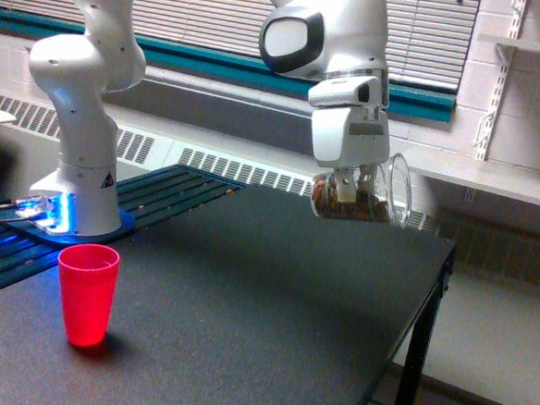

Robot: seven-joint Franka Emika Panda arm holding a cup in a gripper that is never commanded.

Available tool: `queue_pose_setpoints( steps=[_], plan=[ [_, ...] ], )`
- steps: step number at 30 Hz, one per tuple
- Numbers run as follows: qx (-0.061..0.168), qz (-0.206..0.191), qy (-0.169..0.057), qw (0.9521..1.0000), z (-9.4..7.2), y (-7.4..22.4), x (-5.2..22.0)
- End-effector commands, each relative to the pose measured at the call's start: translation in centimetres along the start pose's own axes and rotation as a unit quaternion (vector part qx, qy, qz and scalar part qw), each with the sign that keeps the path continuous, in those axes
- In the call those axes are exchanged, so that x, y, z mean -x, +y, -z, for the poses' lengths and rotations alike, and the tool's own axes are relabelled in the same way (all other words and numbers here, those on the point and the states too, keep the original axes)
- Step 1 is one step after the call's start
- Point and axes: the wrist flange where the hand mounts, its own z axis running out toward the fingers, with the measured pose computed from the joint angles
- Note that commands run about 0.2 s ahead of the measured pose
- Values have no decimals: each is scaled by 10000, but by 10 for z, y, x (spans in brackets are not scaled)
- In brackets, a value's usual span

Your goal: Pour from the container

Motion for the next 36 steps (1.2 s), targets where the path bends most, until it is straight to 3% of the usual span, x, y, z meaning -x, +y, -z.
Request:
queue_pose_setpoints(
  steps=[1, 18, 30, 36],
  plan=[
    [40, -52, 28, 10000, -4, 7, -6],
    [-19, 208, 148, 9997, 2, 22, -9],
    [27, 257, 460, 9986, 28, 83, -42],
    [68, 157, 513, 9985, 32, 121, -48]
  ],
)
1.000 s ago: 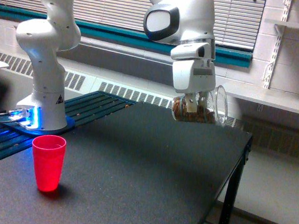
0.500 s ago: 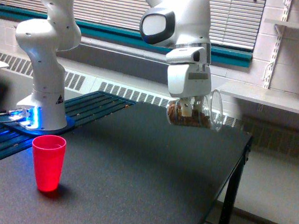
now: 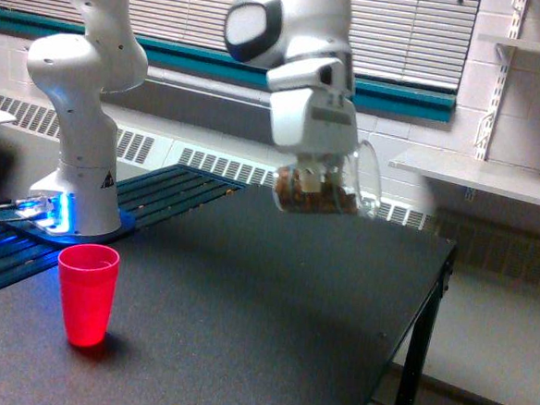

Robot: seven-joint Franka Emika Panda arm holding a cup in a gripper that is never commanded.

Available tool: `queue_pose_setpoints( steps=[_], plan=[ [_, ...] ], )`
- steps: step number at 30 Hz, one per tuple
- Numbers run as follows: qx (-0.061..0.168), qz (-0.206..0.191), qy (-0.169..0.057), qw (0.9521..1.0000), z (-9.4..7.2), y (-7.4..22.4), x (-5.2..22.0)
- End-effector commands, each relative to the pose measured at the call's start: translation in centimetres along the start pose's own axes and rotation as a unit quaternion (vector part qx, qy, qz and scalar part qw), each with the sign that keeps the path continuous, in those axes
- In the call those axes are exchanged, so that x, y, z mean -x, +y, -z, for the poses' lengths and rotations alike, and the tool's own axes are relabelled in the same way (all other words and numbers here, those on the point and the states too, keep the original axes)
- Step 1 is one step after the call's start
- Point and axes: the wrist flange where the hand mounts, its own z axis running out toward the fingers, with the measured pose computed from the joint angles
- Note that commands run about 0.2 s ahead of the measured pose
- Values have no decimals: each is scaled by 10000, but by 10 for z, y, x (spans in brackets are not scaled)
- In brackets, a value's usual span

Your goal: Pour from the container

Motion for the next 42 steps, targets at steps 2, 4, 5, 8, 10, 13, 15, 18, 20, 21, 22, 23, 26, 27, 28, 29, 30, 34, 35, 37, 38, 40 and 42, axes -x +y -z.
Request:
queue_pose_setpoints(
  steps=[2, 4, 5, 8, 10, 13, 15, 18, 20, 21, 22, 23, 26, 27, 28, 29, 30, 34, 35, 37, 38, 40, 42],
  plan=[
    [121, 45, 208, 9997, 11, 65, -18],
    [145, 20, 203, 9997, 11, 78, -15],
    [174, 8, 222, 9996, 11, 86, -15],
    [222, -50, 224, 9995, 11, 105, -10],
    [259, -60, 219, 9994, 12, 118, -5],
    [288, -85, 209, 9993, 13, 134, 4],
    [306, -92, 206, 9993, 15, 144, 9],
    [342, -68, 214, 9992, 18, 159, 16],
    [376, -74, 236, 9990, 21, 170, 19],
    [398, -75, 242, 9989, 23, 176, 20],
    [418, -55, 239, 9988, 24, 181, 22],
    [440, -27, 241, 9987, 25, 186, 24],
    [525, 43, 266, 9983, 31, 203, 29],
    [552, 61, 275, 9981, 33, 209, 30],
    [577, 80, 279, 9979, 34, 214, 32],
    [607, 101, 286, 9977, 36, 220, 34],
    [628, 129, 289, 9975, 37, 224, 36],
    [692, 184, 271, 9971, 41, 241, 46],
    [706, 193, 259, 9970, 41, 245, 49],
    [754, 222, 251, 9966, 42, 254, 55],
    [778, 235, 232, 9964, 42, 259, 58],
    [829, 269, 185, 9960, 41, 267, 66],
    [882, 295, 172, 9955, 40, 275, 72]
  ],
)
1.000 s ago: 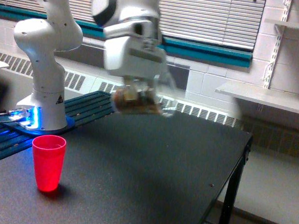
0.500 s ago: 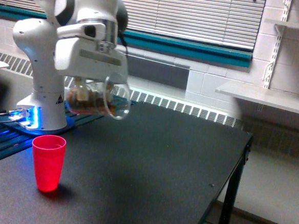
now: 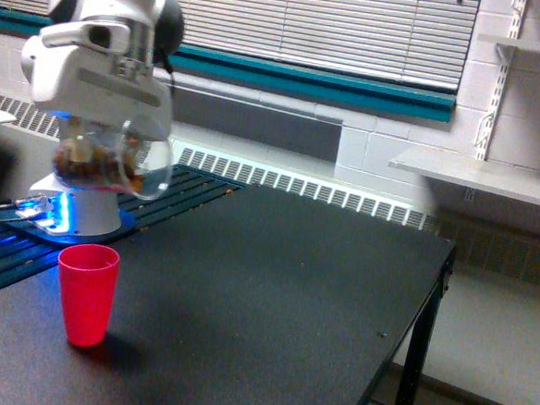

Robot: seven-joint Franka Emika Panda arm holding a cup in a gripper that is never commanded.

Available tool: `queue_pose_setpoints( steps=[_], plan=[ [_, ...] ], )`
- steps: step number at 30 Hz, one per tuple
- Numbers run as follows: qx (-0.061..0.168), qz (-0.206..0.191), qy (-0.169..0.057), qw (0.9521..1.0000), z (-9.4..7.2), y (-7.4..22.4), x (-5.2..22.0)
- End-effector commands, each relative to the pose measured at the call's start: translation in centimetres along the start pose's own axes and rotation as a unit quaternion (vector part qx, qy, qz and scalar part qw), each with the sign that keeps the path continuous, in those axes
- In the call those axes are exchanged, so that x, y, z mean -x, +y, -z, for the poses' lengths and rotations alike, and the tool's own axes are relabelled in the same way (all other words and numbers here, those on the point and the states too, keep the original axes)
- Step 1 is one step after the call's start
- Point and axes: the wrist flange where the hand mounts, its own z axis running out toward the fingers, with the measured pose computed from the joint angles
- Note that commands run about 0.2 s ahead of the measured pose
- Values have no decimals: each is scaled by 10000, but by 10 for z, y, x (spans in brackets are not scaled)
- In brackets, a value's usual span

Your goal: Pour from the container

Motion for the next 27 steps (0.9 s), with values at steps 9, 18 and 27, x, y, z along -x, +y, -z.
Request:
queue_pose_setpoints(
  steps=[9, 18, 27],
  plan=[
    [263, 320, -214, 9989, -14, 43, 49],
    [295, 421, -255, 9984, -16, 48, 62],
    [390, 492, -354, 9974, -21, 57, 79]
  ],
)
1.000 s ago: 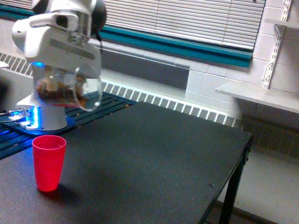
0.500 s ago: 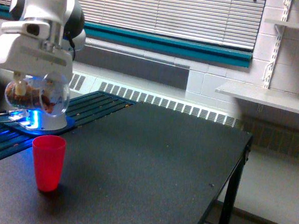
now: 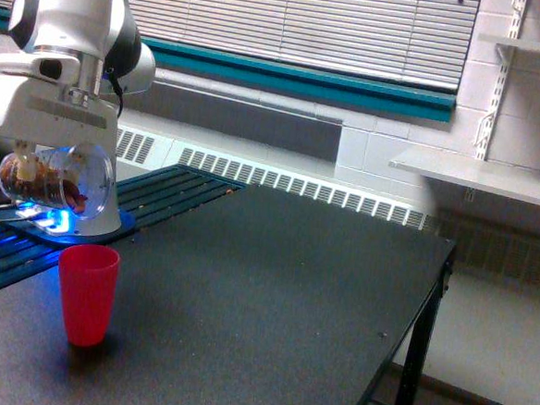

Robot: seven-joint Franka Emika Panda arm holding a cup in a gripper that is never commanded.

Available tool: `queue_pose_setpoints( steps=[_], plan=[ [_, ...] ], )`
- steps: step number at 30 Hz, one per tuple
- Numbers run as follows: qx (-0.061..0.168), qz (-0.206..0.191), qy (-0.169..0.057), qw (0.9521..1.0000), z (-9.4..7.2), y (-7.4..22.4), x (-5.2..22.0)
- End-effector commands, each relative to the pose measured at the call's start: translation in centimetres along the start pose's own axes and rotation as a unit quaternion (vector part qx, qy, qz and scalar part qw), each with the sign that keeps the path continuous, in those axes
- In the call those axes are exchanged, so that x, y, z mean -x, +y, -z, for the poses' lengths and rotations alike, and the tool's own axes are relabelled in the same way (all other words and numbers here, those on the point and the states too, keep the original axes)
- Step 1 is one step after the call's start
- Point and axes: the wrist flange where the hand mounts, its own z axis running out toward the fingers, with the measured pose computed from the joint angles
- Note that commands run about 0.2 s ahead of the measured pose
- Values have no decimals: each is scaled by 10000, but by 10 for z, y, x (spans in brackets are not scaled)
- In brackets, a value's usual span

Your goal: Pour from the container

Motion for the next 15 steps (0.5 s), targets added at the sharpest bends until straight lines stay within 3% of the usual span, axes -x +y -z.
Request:
queue_pose_setpoints(
  steps=[1, 15],
  plan=[
    [46, 55, 25, 10000, -1, 9, 10],
    [193, 85, -91, 9997, -9, 18, 29]
  ],
)
